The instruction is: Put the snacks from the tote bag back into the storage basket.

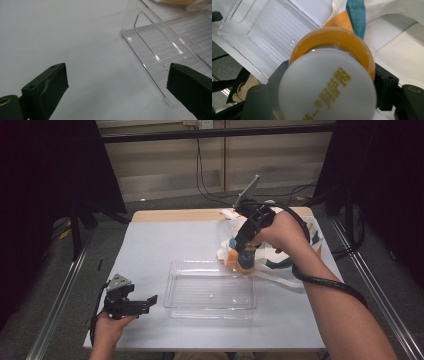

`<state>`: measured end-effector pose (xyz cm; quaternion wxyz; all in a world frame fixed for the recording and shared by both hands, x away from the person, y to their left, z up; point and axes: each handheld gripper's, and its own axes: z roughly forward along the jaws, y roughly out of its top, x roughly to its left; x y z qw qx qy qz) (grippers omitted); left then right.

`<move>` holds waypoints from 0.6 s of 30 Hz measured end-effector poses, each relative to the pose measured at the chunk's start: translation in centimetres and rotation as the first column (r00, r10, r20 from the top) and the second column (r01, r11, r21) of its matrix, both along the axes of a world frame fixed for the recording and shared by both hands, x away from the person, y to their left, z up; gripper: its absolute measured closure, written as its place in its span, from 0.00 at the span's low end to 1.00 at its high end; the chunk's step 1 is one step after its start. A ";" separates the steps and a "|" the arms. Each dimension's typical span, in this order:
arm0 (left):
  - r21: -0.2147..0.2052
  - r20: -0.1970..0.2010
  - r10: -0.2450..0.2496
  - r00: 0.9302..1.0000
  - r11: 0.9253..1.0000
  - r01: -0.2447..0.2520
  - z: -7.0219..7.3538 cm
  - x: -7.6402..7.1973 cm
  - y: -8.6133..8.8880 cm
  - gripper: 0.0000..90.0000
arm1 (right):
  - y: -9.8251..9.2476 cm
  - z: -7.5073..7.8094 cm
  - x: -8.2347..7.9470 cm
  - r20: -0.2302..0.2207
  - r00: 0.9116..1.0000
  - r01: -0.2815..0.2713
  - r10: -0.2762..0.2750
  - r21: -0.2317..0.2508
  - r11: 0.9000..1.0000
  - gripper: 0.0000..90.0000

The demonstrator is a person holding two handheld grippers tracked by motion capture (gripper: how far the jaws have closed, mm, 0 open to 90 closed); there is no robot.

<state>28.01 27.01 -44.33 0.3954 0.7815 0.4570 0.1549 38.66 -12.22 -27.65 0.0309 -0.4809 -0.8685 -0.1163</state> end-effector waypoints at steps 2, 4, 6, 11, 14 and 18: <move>-0.002 -0.004 -0.002 1.000 1.000 0.002 0.0 0.0 0.0 0.04 | 0.0 -0.1 -0.1 0.007 1.000 0.005 -0.005 0.006 1.000 0.33; -0.004 -0.003 -0.001 1.000 1.000 0.000 0.0 0.0 0.0 0.04 | 0.0 -0.1 -0.1 0.009 1.000 0.002 -0.002 0.010 1.000 0.33; -0.002 -0.003 -0.001 1.000 1.000 0.001 -0.1 0.0 -0.1 0.04 | -0.1 0.0 -0.2 0.009 1.000 0.003 -0.003 0.009 1.000 0.33; 0.007 -0.006 -0.009 1.000 1.000 0.009 -0.1 0.1 -0.1 0.04 | 0.0 0.0 -0.3 0.005 1.000 0.004 -0.004 0.011 1.000 0.33; 0.005 -0.004 -0.005 1.000 1.000 0.005 -0.1 0.1 -0.2 0.04 | 0.0 0.1 -0.4 -0.001 1.000 0.007 -0.007 0.007 1.000 0.34; 0.008 -0.008 -0.008 1.000 1.000 0.008 -0.2 0.1 -0.3 0.04 | 0.1 0.4 -0.6 -0.001 1.000 0.002 -0.002 -0.002 1.000 0.34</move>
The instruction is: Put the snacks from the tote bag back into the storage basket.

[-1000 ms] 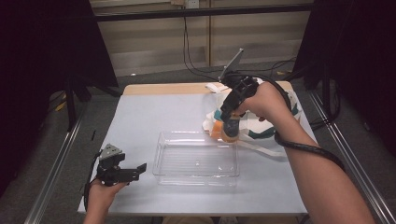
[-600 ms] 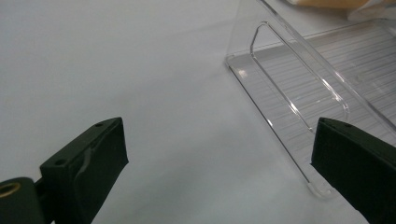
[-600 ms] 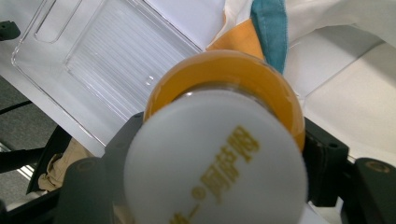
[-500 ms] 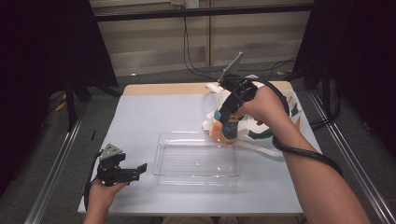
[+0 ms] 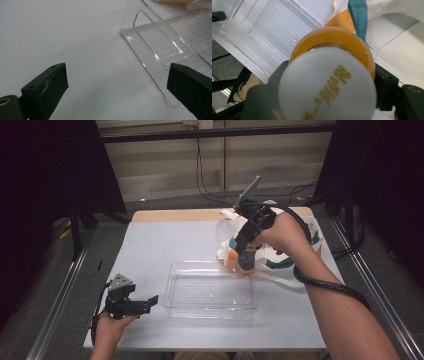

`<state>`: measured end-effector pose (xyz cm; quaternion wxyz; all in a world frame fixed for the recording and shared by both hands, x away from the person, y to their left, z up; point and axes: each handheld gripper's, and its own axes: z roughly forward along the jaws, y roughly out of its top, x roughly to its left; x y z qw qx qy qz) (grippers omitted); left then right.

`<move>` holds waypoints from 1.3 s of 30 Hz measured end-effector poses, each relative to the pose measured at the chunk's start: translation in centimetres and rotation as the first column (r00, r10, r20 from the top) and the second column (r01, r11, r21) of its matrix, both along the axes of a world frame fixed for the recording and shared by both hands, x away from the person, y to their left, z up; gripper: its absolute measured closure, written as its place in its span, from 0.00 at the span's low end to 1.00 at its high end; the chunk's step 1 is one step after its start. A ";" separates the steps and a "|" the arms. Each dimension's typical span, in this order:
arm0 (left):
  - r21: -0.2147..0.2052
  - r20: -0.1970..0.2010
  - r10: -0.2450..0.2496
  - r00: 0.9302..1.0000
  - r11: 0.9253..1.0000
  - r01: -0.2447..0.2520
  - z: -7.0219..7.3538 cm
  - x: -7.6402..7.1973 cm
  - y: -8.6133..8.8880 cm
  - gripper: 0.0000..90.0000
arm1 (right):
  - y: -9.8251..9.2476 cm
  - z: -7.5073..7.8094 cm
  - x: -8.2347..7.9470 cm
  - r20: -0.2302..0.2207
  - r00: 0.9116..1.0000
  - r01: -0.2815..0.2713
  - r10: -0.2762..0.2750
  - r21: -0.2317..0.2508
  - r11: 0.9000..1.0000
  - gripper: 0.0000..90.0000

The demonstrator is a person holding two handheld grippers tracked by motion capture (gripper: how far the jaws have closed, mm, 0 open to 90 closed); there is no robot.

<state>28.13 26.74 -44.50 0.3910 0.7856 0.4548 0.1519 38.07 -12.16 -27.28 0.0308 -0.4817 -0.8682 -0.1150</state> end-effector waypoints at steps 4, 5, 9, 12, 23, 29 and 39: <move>-0.003 0.000 0.001 1.000 1.000 -0.001 0.0 0.0 -0.1 0.04 | 0.0 0.2 -0.2 0.001 1.000 -0.005 0.005 0.005 1.000 0.33; -0.003 0.001 -0.002 1.000 1.000 0.002 0.0 0.0 -0.1 0.04 | 0.0 0.2 -0.2 0.001 1.000 -0.005 0.005 0.009 1.000 0.34; -0.002 0.001 0.001 1.000 1.000 -0.001 0.0 0.0 0.0 0.04 | 0.1 -0.2 -0.2 -0.006 1.000 -0.003 0.004 0.008 1.000 0.33; 0.000 0.002 -0.001 1.000 1.000 0.001 0.1 0.0 0.0 0.04 | 0.2 -0.7 -0.2 -0.016 1.000 0.000 0.000 0.012 1.000 0.33; -0.005 0.001 0.000 1.000 1.000 0.000 0.0 0.1 0.1 0.04 | 0.2 -2.5 0.0 -0.023 1.000 -0.005 0.005 0.012 1.000 0.33; -0.008 0.003 0.003 1.000 1.000 -0.003 0.1 0.0 0.1 0.04 | 0.2 -3.0 -0.1 -0.019 1.000 -0.002 0.003 0.013 1.000 0.33; -0.008 0.001 0.001 1.000 1.000 -0.001 0.0 0.1 0.1 0.04 | 0.2 -3.6 -0.1 -0.033 0.999 0.013 -0.013 0.008 1.000 0.33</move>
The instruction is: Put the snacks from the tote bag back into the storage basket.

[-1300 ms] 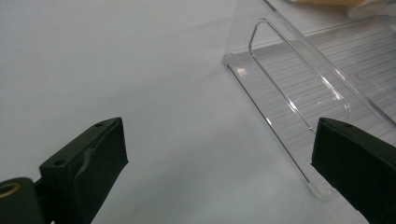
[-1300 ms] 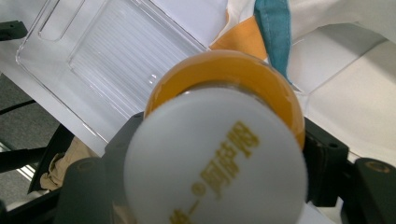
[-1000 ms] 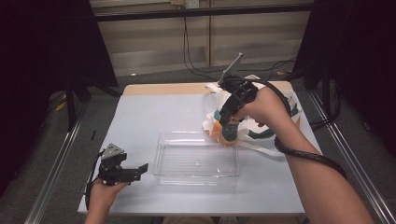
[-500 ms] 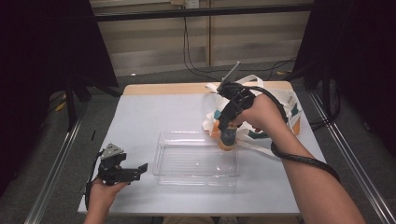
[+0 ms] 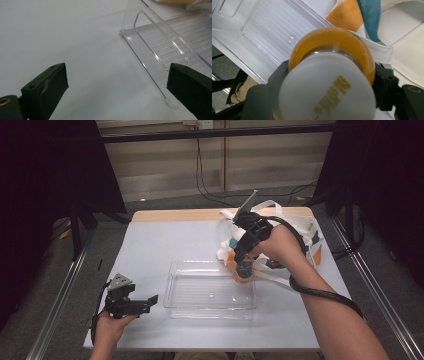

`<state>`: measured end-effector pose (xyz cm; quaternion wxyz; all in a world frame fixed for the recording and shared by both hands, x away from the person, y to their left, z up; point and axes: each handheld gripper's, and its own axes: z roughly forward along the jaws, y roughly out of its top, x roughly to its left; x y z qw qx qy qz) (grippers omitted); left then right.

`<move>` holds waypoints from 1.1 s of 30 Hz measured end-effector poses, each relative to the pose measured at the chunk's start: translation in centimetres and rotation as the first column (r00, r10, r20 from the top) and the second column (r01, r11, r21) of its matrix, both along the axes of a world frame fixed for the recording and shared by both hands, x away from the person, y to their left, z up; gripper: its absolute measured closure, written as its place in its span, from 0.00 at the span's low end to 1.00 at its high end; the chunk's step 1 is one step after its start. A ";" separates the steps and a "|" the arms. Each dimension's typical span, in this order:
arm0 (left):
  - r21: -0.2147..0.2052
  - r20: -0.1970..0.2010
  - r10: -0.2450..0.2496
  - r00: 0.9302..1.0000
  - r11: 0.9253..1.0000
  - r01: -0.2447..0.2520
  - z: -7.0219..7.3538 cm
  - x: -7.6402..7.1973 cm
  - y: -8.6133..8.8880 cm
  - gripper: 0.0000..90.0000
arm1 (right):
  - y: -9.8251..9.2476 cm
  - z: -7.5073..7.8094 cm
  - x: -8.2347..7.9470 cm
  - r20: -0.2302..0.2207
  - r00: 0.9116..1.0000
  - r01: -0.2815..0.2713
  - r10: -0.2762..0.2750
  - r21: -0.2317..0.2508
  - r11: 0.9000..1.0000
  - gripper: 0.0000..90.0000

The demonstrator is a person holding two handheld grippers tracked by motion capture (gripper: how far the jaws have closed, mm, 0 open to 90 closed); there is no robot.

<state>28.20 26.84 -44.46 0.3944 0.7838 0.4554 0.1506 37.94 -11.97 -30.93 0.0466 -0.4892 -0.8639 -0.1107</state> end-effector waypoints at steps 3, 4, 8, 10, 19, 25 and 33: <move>0.001 0.000 -0.002 1.000 1.000 0.002 0.0 0.0 0.0 0.04 | 0.0 -0.2 0.0 -0.001 1.000 -0.007 0.007 -0.006 1.000 0.33; 0.001 0.000 -0.001 1.000 1.000 0.001 0.0 0.0 0.0 0.04 | 0.0 -0.3 0.0 0.001 1.000 -0.005 0.005 -0.004 1.000 0.33; 0.006 0.000 -0.002 1.000 1.000 0.002 0.0 0.0 0.0 0.04 | 0.0 -0.5 -0.1 -0.008 1.000 -0.001 0.001 -0.003 1.000 0.33; 0.010 -0.001 -0.005 1.000 1.000 0.005 0.0 0.0 0.0 0.04 | -0.1 -0.6 -0.1 -0.006 1.000 -0.001 0.001 -0.006 1.000 0.33; 0.005 0.000 0.001 1.000 1.000 -0.001 -0.1 0.0 -0.1 0.04 | -0.2 -1.0 0.0 -0.014 1.000 0.008 -0.008 -0.004 1.000 0.33; 0.004 0.001 -0.002 1.000 1.000 0.002 -0.1 0.1 -0.1 0.04 | -0.2 -1.4 0.0 -0.020 1.000 0.009 -0.009 -0.005 1.000 0.33; 0.005 0.001 0.002 1.000 1.000 -0.002 -0.1 0.1 -0.1 0.04 | -0.3 -1.6 0.0 -0.021 1.000 0.004 -0.004 -0.005 1.000 0.33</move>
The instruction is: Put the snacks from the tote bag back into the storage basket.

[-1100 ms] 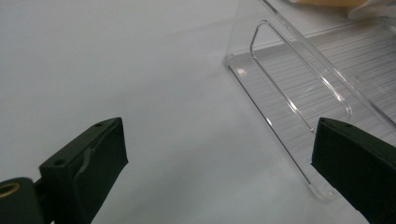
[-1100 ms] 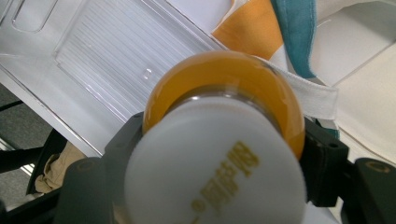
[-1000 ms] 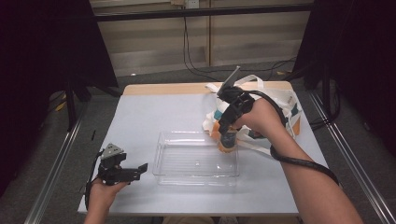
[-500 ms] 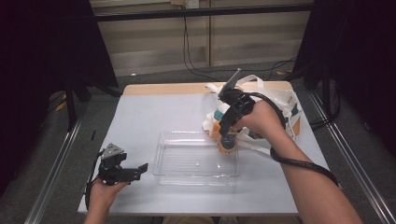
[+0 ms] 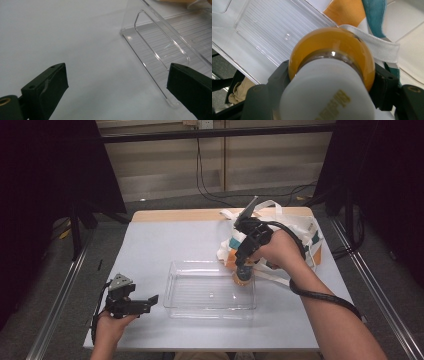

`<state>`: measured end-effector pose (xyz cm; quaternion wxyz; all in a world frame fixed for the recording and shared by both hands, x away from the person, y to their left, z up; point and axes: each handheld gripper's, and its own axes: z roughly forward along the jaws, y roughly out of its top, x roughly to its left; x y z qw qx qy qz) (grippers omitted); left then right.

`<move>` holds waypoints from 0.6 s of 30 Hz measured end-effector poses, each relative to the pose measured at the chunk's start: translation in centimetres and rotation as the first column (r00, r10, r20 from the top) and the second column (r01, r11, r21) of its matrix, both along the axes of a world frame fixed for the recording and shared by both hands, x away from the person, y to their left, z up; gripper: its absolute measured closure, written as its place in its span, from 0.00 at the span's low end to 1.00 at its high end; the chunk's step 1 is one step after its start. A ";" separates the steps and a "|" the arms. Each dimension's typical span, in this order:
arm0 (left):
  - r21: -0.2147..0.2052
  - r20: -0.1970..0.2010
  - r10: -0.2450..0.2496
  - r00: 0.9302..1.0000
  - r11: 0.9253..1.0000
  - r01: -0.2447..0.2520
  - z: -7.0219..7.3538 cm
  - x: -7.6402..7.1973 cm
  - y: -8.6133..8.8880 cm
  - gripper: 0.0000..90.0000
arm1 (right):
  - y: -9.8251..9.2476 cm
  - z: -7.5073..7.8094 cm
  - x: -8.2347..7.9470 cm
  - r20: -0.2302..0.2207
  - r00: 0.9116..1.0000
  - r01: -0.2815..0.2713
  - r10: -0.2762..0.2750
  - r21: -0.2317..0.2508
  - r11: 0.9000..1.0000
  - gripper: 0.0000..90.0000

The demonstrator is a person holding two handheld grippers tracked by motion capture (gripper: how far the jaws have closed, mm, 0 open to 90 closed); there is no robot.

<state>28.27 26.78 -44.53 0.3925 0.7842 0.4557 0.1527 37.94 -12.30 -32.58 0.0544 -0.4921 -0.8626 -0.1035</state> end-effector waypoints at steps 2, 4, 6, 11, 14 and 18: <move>0.001 0.000 0.001 1.000 1.000 -0.001 0.0 0.0 0.0 0.04 | 0.0 -0.1 0.0 -0.001 1.000 -0.001 0.001 0.003 1.000 0.33; 0.000 -0.002 -0.002 1.000 1.000 0.002 0.0 0.0 0.0 0.04 | 0.0 -0.3 0.0 -0.007 1.000 -0.007 0.007 0.003 1.000 0.33; 0.006 -0.003 -0.002 1.000 1.000 0.002 0.0 0.0 0.0 0.03 | 0.0 -0.3 0.1 -0.007 1.000 -0.002 0.002 0.005 1.000 0.33; 0.001 0.000 0.004 1.000 1.000 -0.004 0.0 0.0 0.0 0.03 | 0.1 -0.8 0.1 -0.008 1.000 -0.003 0.003 -0.002 1.000 0.33; -0.002 0.000 0.001 1.000 1.000 -0.001 0.0 0.0 0.0 0.03 | 0.2 -1.0 0.1 -0.011 1.000 -0.003 0.003 -0.003 1.000 0.33; 0.005 -0.001 0.000 1.000 1.000 0.000 0.0 0.0 0.0 0.03 | 0.2 -1.1 0.1 -0.015 1.000 -0.002 0.002 -0.003 1.000 0.33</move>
